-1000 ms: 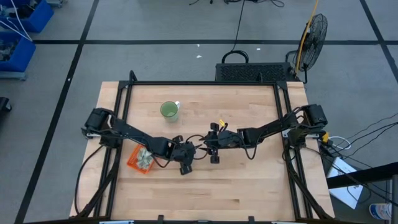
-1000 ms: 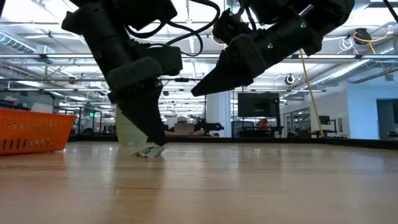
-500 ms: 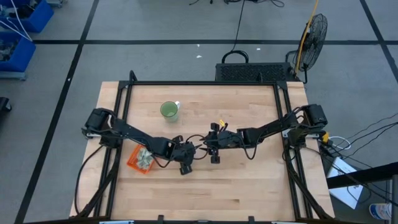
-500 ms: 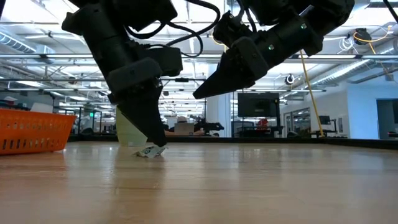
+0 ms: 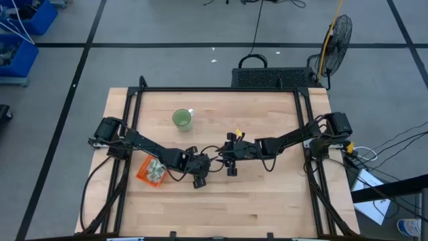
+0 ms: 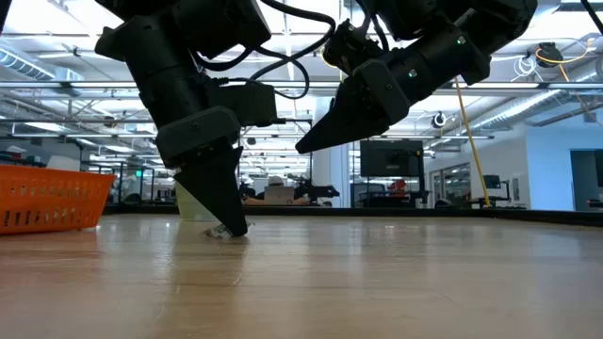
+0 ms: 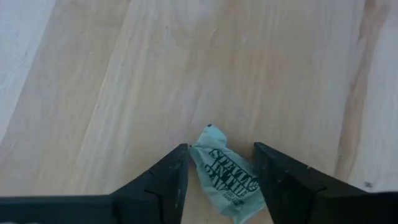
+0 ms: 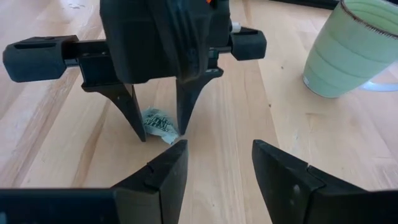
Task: Pick and place Stevia / Truvia into bins
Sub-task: Put the stevia packet into the orange bin
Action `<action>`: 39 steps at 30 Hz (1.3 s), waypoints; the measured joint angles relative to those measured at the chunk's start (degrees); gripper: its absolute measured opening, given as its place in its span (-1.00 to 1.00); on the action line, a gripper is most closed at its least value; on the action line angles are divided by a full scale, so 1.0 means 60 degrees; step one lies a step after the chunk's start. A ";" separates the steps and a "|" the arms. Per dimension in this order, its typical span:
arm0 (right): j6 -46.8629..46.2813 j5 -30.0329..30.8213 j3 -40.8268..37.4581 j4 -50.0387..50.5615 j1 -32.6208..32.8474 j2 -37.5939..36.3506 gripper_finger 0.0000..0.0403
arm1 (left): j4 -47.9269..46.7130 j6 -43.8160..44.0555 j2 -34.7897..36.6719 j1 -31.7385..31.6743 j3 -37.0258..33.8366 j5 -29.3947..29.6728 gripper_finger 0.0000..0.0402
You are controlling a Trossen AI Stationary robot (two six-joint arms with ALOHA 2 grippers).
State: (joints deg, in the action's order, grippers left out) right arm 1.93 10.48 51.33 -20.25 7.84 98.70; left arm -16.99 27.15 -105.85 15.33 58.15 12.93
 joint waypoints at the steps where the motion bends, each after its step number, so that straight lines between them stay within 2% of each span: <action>1: -0.0003 0.0000 0.0000 0.0002 0.0000 -0.0003 -0.14 | 0.0047 -0.0014 -0.0072 -0.0017 0.0002 -0.0061 -0.12; 7: -0.0558 -0.0040 0.0000 0.0536 0.0000 -0.0011 -0.14 | 0.0111 -0.0175 -0.0269 -0.0036 0.0036 -0.0192 -0.46; 15: -0.0514 -0.0044 0.0000 0.1598 0.0004 -0.0011 -0.14 | -0.0302 -0.0456 -0.0032 -0.0073 0.0015 -0.0409 -0.94; 18: -0.0507 -0.0156 0.0000 0.2218 0.0004 -0.0069 -0.14 | -0.0957 -0.0454 0.0192 -0.0087 0.0003 -0.0405 -0.92; 23: -0.0503 -0.0626 -0.0013 0.3196 -0.0022 -0.0302 -0.14 | -0.3030 -0.0118 0.1209 -0.0012 -0.0040 -0.0405 -0.94; 29: -0.0517 -0.0794 0.0006 0.3208 0.0018 -0.0468 -0.15 | -0.5672 0.0548 0.2782 0.0205 -0.0022 -0.0176 -0.92; 34: -0.0929 -0.0798 0.0007 0.3357 0.0018 -0.0561 -0.15 | -0.6689 0.2200 0.4068 0.0631 -0.0015 -0.0106 -0.96; 39: -0.1401 -0.0797 0.0004 0.3417 0.0022 -0.0601 -0.15 | -0.7191 0.3274 0.5009 0.1643 -0.0011 0.1041 -0.94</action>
State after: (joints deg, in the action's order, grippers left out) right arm -6.47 5.70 51.35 0.25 7.97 95.09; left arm -60.13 46.79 -75.80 25.19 58.08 19.18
